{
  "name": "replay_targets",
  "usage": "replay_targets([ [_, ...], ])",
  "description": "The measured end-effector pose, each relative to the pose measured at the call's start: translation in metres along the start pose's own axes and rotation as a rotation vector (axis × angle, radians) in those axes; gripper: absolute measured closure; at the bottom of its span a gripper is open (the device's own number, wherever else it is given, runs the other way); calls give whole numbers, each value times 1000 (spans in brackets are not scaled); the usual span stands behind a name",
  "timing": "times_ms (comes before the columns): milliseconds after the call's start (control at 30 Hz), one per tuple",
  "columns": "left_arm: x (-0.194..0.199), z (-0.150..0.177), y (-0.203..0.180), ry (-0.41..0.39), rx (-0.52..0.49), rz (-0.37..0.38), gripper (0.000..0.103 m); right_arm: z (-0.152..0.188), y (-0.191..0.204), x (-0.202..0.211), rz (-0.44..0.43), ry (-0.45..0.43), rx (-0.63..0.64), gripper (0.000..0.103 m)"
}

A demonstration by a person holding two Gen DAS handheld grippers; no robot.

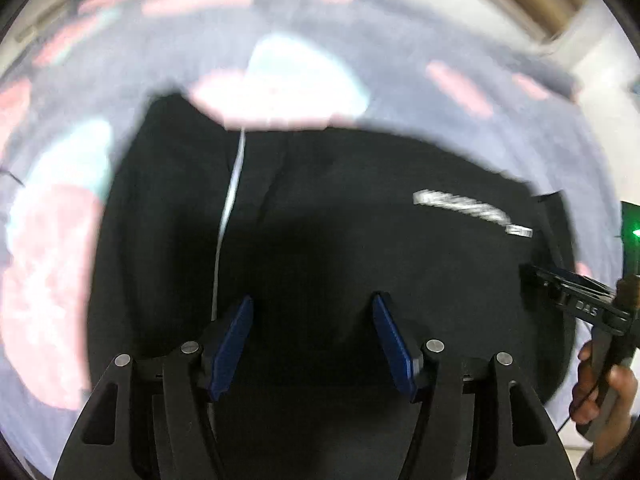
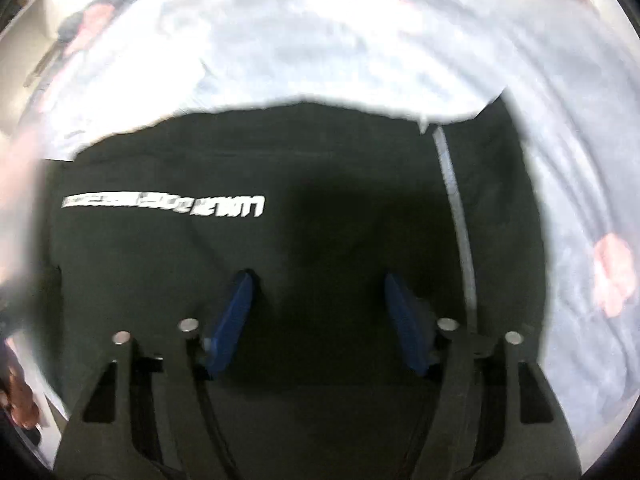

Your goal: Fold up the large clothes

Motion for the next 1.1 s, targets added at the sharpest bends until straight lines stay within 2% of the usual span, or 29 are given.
replay_targets([
  [33,-12,1,2,17,17,13,36,0,-6,-8,10,8,-15,21],
  [100,-15,-1,7,20,33,28,34,-1,-11,-9,6,9,-36,20],
  [200,2,-1,9,18,11,31,37,2,-8,13,4,9,-72,27],
  [300,45,-8,14,-58,-13,49,37,9,2,52,39,-34,-75,27],
  [433,129,-11,10,-200,-45,68,37,17,24,122,88,-129,-75,23],
  [600,228,-7,-5,-373,-91,15,35,27,61,208,151,-273,-21,17],
  [700,264,-1,-13,-411,-97,-8,35,36,82,246,178,-341,7,14],
  [867,311,17,-22,-473,-108,-17,35,52,98,285,220,-442,30,7],
  [1000,325,31,-31,-490,-130,-65,35,65,106,300,242,-480,41,4],
  [1100,329,42,-34,-477,-115,-55,35,73,110,303,255,-477,44,3],
])
Point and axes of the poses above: each gripper's, at about its wrist camera, not at the fingertips, and x roughly against the way its jaws point, y to its left, z to its underside, the point moved 4 cm from there along -x, roughly the way its jaws point, and after that the axes turned 13 degrees about -z, right-handed, at the moved point
